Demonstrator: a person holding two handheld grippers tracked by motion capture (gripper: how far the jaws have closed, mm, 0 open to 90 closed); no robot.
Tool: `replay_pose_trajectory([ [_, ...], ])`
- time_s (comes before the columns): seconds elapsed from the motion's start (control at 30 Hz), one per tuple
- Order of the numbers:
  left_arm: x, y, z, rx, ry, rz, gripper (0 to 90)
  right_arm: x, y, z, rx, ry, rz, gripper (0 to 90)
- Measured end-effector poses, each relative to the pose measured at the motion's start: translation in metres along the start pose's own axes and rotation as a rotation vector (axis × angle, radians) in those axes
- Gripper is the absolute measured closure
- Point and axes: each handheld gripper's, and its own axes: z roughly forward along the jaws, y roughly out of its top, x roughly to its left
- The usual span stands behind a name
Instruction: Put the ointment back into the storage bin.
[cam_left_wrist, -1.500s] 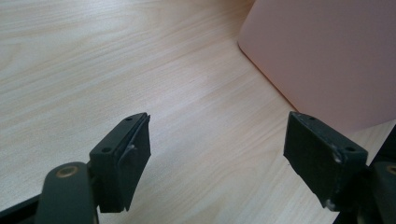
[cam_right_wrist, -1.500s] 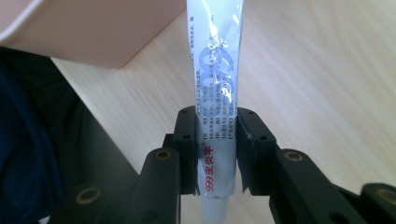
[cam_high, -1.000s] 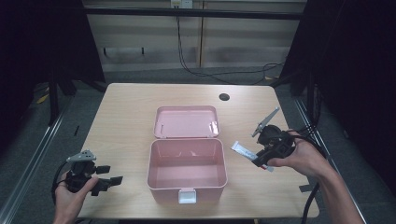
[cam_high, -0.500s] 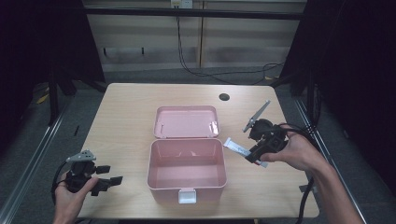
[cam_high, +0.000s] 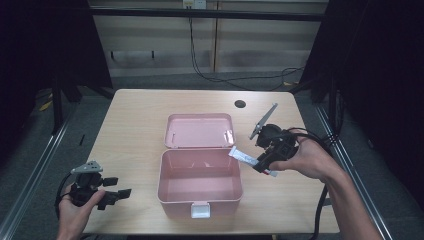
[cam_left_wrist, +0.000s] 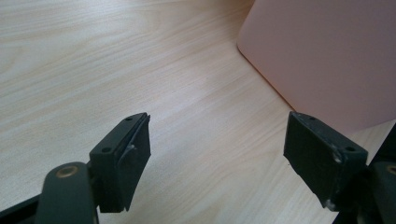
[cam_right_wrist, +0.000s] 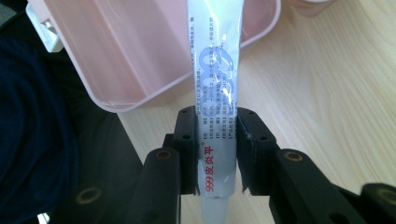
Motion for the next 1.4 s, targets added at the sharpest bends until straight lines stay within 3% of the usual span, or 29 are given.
replay_pose_trajectory([
  [0.3, 0.0, 0.0, 0.0, -0.001, -0.001, -0.001, 22.8, 0.008, 0.023, 0.005, 0.041, 0.041, -0.039, 71.8],
  [0.93, 0.0, 0.0, 0.0, -0.001, -0.003, -0.002, 22.8, 0.025, 0.065, 0.023, 0.056, 0.079, -0.148, 71.9],
  [1.13, 0.0, 0.0, 0.0, -0.002, -0.004, -0.001, 22.8, 0.029, 0.075, 0.035, 0.094, 0.097, -0.175, 72.0],
  [1.17, 0.0, 0.0, 0.0, -0.001, -0.004, 0.0, 22.8, 0.031, 0.079, 0.042, 0.128, 0.106, -0.186, 72.0],
  [1.3, 0.0, 0.0, 0.0, -0.002, -0.005, -0.002, 22.8, 0.036, 0.086, 0.051, 0.151, 0.121, -0.219, 72.0],
  [1.4, 0.0, 0.0, 0.0, -0.001, -0.005, -0.001, 22.8, 0.038, 0.09, 0.053, 0.159, 0.118, -0.218, 72.0],
])
